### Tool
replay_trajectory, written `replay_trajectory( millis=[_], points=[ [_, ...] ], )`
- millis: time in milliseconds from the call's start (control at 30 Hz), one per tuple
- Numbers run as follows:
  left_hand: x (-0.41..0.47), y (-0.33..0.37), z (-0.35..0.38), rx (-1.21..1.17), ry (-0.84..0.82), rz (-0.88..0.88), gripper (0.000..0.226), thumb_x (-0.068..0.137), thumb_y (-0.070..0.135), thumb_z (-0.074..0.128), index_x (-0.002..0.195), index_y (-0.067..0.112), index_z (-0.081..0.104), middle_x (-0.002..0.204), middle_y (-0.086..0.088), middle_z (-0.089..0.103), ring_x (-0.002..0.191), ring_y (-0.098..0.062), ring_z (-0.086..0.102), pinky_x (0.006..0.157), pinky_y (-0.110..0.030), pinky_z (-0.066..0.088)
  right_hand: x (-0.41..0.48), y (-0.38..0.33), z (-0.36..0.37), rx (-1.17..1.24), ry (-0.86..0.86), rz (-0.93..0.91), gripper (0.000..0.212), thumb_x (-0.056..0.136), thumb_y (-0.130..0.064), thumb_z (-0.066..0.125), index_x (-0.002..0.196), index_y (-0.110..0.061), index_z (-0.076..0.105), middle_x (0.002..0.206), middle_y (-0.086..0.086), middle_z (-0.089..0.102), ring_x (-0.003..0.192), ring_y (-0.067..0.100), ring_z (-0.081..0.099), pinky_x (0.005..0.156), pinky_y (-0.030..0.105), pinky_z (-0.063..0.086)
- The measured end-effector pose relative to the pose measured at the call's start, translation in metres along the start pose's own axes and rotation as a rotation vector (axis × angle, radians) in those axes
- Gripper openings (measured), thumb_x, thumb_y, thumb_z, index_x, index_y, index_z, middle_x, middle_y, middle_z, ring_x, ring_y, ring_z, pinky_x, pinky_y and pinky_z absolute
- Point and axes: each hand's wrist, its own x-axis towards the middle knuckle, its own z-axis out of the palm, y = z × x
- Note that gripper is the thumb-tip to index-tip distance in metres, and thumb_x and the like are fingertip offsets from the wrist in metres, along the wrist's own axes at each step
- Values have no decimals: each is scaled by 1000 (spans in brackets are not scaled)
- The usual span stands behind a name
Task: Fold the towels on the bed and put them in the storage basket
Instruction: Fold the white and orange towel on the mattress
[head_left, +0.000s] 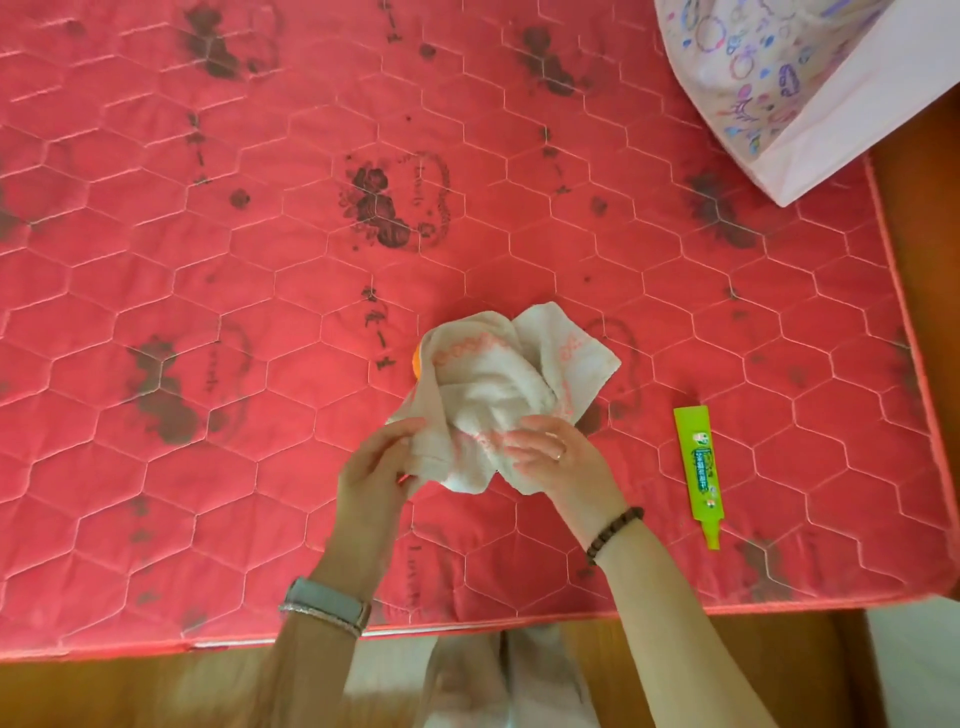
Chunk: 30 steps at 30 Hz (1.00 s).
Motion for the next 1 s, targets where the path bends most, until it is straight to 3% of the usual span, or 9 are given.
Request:
replay_trajectory(
  millis=[67, 200, 333, 467, 533, 633, 700, 800, 1000],
  points=[
    [-7, 14, 16, 16, -107, 54, 48, 96, -10, 42, 85, 18, 80, 91, -4, 76, 83, -14, 72, 73, -22, 58, -5, -3, 8, -173, -68, -32, 46, 71, 9, 75, 110, -9, 60, 108, 11, 68, 92, 10, 69, 79, 23, 55],
    [-18, 36, 41, 229, -261, 292, 44, 88, -19, 52, 94, 16, 78, 99, 2, 78, 95, -10, 71, 86, -19, 54, -14, -15, 22, -318, -69, -132, 46, 75, -5, 80, 113, -20, 59, 116, -6, 67, 112, 6, 63, 95, 23, 51],
    [-22, 52, 55, 229, -352, 462, 41, 76, -22, 68, 95, 13, 78, 100, -8, 77, 97, -19, 72, 89, -26, 54, -20, -38, 30, -308, 9, -271, 21, 84, -15, 74, 101, -24, 66, 100, -15, 69, 99, 0, 63, 81, 14, 49],
    [-27, 68, 65, 337, -239, 638, 35, 72, 9, 83, 90, 38, 78, 97, 5, 69, 89, -9, 61, 78, -20, 49, -31, -60, 28, -320, 71, -364, 20, 95, -20, 61, 86, -38, 62, 89, -13, 63, 74, 0, 56, 71, 19, 43],
    [-30, 78, 67, 404, -143, 660, 28, 73, 15, 86, 84, 39, 77, 98, 8, 60, 93, -8, 56, 78, -23, 46, -40, -72, 25, -335, 71, -415, 11, 97, -20, 57, 90, -27, 61, 88, -2, 59, 76, 3, 53, 73, 18, 43],
    [-41, 93, 72, 362, -147, 658, 17, 79, 23, 82, 84, 36, 73, 106, 17, 64, 103, -8, 60, 87, -26, 48, -56, -88, 23, -395, 49, -508, 10, 97, -17, 56, 88, -16, 59, 79, -9, 56, 73, -2, 51, 72, 11, 41],
    [-56, 103, 78, 229, -195, 605, 8, 86, 18, 74, 88, 24, 70, 97, 11, 71, 92, -11, 65, 84, -34, 52, -69, -99, 24, -412, 14, -539, 10, 95, -24, 60, 86, -20, 62, 78, -18, 60, 76, -2, 55, 73, 12, 43],
    [-80, 121, 89, 111, -143, 615, 7, 93, 10, 64, 89, 15, 63, 81, 0, 68, 73, -7, 64, 69, -23, 51, -89, -118, 25, -457, -32, -541, 12, 87, -34, 68, 78, -30, 61, 72, -30, 60, 76, -8, 56, 71, 9, 41],
    [-116, 187, 90, -26, 38, 811, 12, 99, 13, 58, 89, 19, 57, 61, 20, 61, 58, 5, 53, 61, -13, 46, -118, -168, 9, -597, 116, -689, 7, 81, -17, 75, 81, -22, 69, 72, -21, 61, 70, -1, 54, 65, 13, 39]
  ],
)
